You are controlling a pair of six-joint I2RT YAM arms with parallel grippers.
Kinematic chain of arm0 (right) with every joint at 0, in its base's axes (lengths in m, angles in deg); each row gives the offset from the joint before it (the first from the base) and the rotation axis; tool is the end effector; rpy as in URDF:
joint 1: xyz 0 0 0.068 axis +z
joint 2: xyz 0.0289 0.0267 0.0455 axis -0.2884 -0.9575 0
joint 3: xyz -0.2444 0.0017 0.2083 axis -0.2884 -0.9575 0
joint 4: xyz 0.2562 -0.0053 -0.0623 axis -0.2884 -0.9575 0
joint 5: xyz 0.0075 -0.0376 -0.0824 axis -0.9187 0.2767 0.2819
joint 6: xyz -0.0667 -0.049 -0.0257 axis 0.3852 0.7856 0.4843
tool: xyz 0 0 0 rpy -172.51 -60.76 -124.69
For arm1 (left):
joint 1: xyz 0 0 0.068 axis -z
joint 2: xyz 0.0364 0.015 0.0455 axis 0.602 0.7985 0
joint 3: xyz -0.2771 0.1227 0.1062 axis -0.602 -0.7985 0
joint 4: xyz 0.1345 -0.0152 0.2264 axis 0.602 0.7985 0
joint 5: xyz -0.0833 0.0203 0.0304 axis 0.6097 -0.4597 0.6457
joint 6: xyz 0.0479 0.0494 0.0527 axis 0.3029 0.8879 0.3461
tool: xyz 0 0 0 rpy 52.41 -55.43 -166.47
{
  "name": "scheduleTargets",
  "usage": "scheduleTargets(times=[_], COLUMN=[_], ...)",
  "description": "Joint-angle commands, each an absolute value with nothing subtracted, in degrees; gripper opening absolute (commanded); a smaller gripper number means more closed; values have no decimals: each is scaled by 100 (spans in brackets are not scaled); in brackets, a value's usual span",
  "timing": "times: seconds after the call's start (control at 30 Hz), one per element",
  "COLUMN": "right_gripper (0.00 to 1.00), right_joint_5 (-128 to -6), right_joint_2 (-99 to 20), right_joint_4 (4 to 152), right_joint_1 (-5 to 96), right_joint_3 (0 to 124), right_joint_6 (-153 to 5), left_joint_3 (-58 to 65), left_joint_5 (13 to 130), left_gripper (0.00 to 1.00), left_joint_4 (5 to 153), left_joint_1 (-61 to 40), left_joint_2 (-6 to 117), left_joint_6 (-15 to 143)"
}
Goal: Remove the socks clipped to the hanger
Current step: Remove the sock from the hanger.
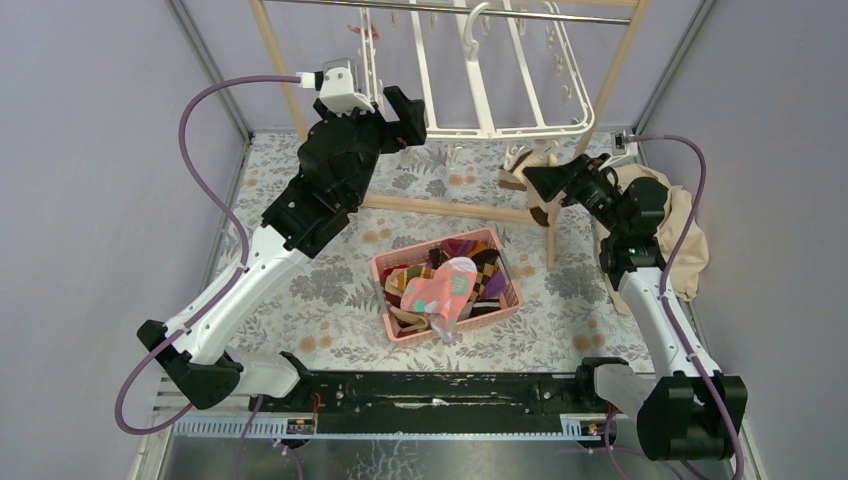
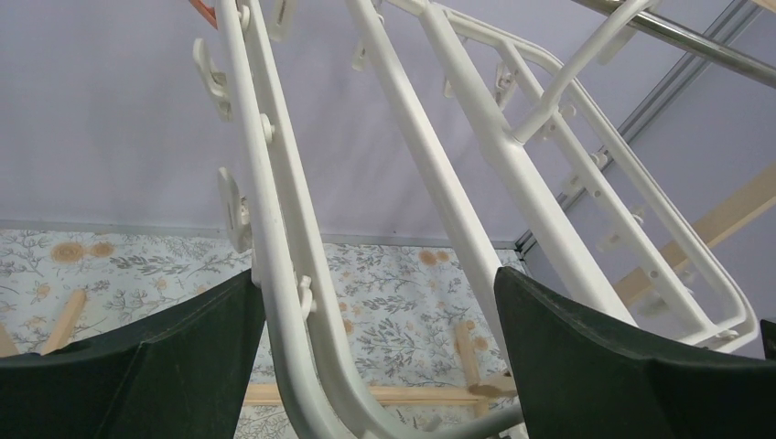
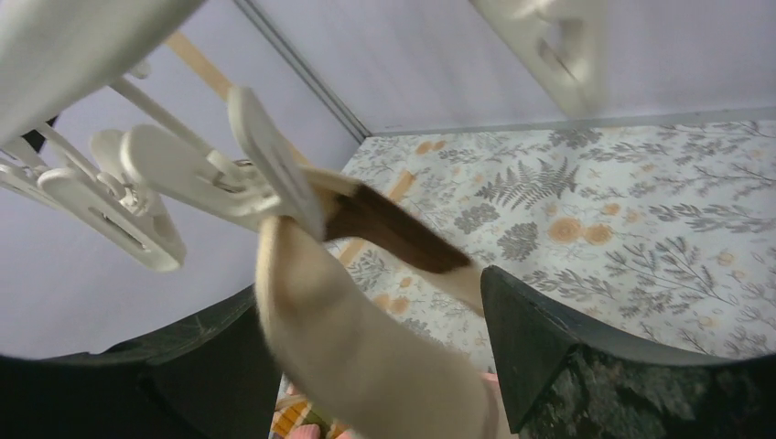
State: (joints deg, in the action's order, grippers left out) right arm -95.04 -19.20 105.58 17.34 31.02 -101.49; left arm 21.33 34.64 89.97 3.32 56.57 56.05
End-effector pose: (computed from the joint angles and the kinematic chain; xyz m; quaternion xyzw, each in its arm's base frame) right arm 0.2549 0.0469 0.4031 -0.0476 0.6479 0.4055 0.6431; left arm 0.2620 -0.1747 0.5483 -0.0572 0.6770 -0.2103 0.7030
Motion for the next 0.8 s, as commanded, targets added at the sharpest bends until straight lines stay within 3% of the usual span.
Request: scheduleTargets(times=[0.0, 0.1, 0.23, 0.33, 0.43, 0.53, 0.77], right_gripper=[80, 78, 55, 46, 48, 57, 59], right_joint_5=[-9960, -10058, -10164, -10134, -10095, -10093, -9976], right_joint_2=[-1797, -1897, -1990, -1867, -1712, -1642, -1496], right_joint_4=[11293, 11425, 11575, 11473, 11316, 11278, 11024], right_joint_1=[1711, 1716, 1714, 1712, 1716, 1745, 1858], right_joint_3=[3154, 3149, 3131, 3082, 3042, 3020, 3014], right_joint_6=[-10488, -10538, -10630, -10607, -10552, -10572, -10564], left_joint_3=[2325, 2312, 2286, 2286, 2400, 2540, 2398], left_joint_5=[3525, 3528, 3560, 3663, 3920, 4253, 4318], left_gripper=[99, 99, 99, 99, 99, 99, 98], left_joint_4=[8863, 8856, 8848, 8890, 9058, 9308, 9563], left_joint_1=[277, 271, 256, 254, 257, 287, 559], left_joint_2=[5694, 5688, 5647, 5605, 5580, 5573, 5099], left_joint_6=[5678, 5671, 5669, 5648, 5596, 5525, 5537])
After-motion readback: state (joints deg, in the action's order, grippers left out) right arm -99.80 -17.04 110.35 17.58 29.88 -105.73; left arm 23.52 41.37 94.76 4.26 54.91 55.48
